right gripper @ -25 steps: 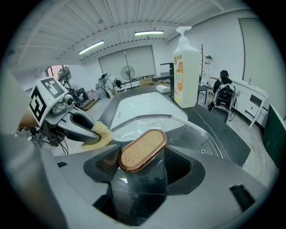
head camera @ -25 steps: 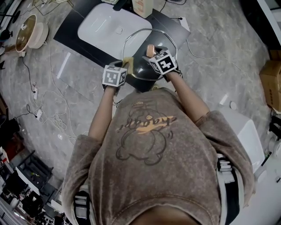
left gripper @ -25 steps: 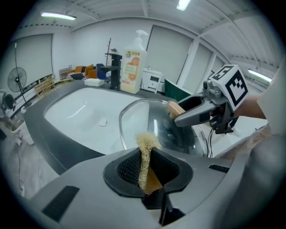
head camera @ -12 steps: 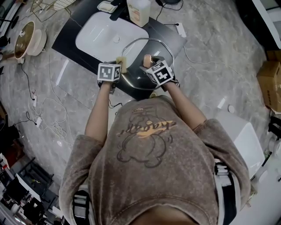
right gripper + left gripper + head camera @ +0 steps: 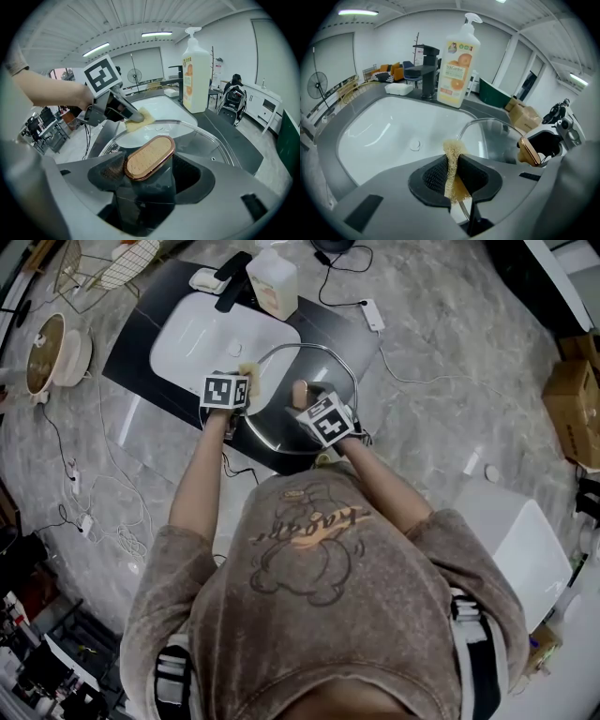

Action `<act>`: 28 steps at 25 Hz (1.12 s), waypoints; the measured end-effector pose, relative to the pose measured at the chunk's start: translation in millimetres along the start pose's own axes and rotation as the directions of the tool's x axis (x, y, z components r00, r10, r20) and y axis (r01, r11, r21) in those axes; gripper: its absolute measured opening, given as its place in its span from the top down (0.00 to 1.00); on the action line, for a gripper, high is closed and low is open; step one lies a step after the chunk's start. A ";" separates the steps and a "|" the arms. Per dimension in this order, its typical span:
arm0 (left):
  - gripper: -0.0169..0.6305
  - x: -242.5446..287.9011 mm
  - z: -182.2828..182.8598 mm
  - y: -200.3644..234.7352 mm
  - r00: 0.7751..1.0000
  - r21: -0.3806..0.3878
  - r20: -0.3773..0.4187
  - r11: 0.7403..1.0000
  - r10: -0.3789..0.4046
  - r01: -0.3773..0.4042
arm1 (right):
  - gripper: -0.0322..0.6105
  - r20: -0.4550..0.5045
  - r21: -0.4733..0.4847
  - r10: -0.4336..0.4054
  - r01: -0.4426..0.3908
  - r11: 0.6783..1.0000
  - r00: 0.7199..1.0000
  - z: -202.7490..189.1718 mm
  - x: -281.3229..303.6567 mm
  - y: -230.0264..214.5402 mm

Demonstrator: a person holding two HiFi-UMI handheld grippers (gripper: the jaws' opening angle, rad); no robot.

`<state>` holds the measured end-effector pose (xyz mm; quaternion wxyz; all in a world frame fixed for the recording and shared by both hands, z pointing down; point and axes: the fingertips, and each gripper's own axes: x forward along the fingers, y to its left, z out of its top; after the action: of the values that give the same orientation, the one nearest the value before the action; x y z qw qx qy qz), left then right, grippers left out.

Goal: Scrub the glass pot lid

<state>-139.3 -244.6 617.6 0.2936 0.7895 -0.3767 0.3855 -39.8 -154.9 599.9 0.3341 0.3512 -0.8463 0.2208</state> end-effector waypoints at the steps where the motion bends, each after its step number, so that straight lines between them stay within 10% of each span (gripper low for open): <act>1: 0.87 3.5 5.6 0.2 1.000 0.012 -0.005 1.000 -0.002 0.002 | 0.48 -0.001 0.000 0.000 0.000 1.000 1.000 0.2 0.0 -0.3; 17: 0.87 53.2 74.2 -35.7 0.995 0.215 -0.062 0.973 -0.072 0.084 | 0.48 -0.015 -0.015 -0.005 0.005 1.000 1.000 1.4 0.8 -3.2; 28: 0.87 83.0 99.0 -91.9 0.976 0.396 -0.143 0.894 -0.167 0.211 | 0.48 -0.018 -0.011 -0.001 0.001 1.000 1.000 -0.5 1.3 -4.3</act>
<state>9.3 -299.8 618.1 0.1776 0.8447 -0.1933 0.4664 -37.1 -158.0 601.8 0.3438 0.3479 -0.8442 0.2192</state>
